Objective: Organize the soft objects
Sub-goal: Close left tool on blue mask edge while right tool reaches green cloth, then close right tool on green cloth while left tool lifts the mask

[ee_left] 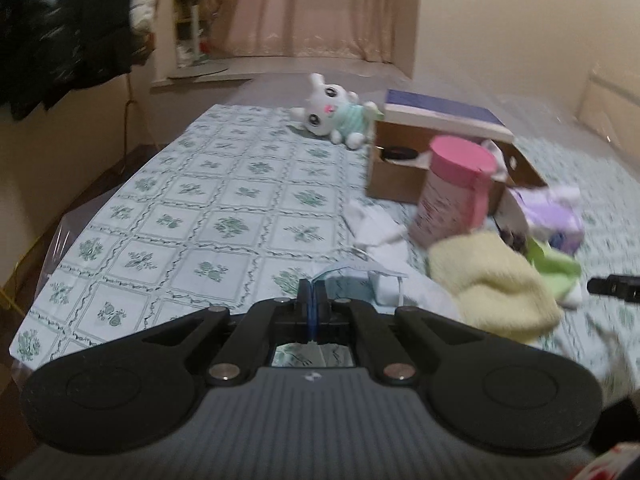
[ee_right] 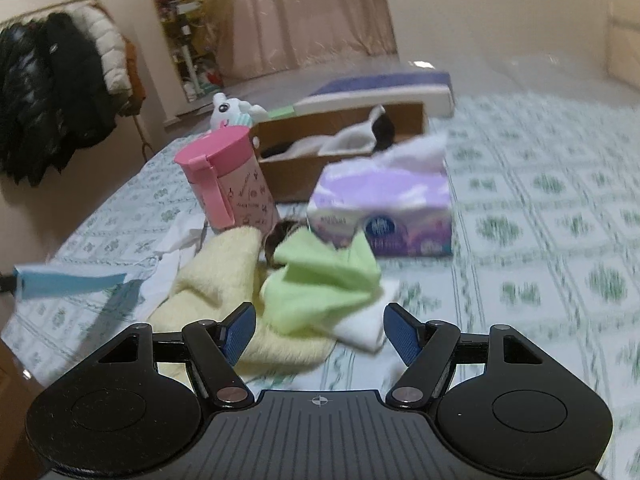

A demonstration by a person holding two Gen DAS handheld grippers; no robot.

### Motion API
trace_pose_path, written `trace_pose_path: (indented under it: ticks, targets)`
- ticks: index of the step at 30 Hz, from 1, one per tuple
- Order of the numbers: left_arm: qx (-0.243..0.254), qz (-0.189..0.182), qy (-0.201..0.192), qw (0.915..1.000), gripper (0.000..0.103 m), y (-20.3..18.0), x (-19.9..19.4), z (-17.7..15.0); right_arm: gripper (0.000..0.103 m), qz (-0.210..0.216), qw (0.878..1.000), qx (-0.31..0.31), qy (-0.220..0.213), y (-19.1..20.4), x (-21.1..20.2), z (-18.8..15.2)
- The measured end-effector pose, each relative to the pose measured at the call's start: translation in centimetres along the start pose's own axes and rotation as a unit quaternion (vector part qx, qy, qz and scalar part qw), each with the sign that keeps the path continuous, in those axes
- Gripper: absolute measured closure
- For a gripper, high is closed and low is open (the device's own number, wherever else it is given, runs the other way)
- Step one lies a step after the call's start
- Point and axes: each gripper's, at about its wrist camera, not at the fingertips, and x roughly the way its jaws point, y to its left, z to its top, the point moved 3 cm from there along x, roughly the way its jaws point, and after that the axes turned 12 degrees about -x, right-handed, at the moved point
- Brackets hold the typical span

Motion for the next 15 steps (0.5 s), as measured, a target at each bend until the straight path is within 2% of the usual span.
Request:
trace_pose_path:
  ticks: [6,7,9,15]
  targets:
    - [-0.017,0.011,0.000,0.9998,0.102,1.0,0.7,1.0,0.032,-0.023,0.998,-0.061,-0.006,-0.2,2.3,0.9]
    - [-0.019,0.012,0.001,0.9997,0.102,1.0,0.8,0.9,0.034,-0.024,0.998,-0.065,-0.005,-0.3,2.7,0.9]
    - [-0.022,0.011,0.004,0.9997,0.102,1.1,1.0,0.9,0.043,-0.023,0.997,-0.071,-0.001,-0.5,3.5,1.0]
    - [-0.024,0.011,0.011,0.9996,0.102,1.2,1.3,0.8,0.048,-0.020,0.997,-0.075,0.010,-0.9,5.1,1.0]
